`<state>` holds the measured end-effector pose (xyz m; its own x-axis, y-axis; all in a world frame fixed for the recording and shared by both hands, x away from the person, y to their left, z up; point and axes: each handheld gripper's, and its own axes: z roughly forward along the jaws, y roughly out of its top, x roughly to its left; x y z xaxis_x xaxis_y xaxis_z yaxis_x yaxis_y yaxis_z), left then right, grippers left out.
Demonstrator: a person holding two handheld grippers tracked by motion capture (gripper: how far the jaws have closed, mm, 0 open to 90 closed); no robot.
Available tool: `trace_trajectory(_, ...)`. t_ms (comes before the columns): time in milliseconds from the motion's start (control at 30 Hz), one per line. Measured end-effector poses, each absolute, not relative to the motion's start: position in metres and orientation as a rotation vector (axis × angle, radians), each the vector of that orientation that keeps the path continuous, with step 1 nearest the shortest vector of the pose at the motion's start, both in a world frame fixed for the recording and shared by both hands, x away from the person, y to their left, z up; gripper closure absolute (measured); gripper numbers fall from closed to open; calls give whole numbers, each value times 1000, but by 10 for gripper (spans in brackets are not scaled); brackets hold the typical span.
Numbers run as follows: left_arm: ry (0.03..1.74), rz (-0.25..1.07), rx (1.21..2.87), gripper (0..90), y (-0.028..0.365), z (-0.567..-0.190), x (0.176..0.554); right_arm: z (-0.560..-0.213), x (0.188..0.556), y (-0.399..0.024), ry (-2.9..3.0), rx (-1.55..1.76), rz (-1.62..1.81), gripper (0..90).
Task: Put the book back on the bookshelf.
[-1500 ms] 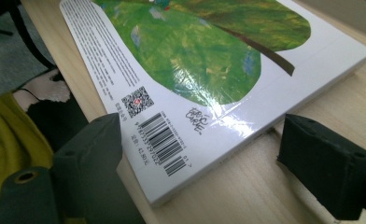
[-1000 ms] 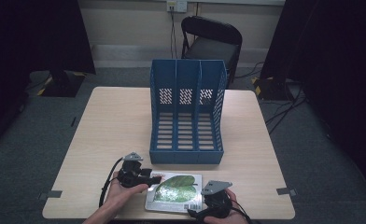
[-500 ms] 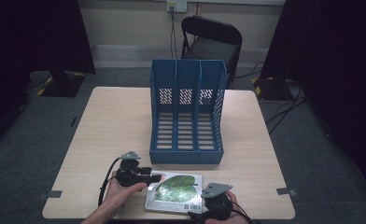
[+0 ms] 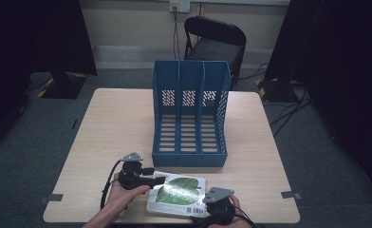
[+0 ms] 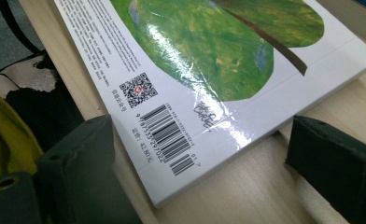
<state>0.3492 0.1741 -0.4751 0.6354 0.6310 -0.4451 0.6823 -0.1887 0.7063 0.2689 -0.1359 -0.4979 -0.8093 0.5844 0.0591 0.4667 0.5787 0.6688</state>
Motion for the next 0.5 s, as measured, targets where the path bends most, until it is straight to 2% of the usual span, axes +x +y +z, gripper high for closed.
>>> trace_trajectory(500, 1069, -100, 1787, 307, 177, -468, 350, -498, 268, -131, 2630, 866, 991, 62)
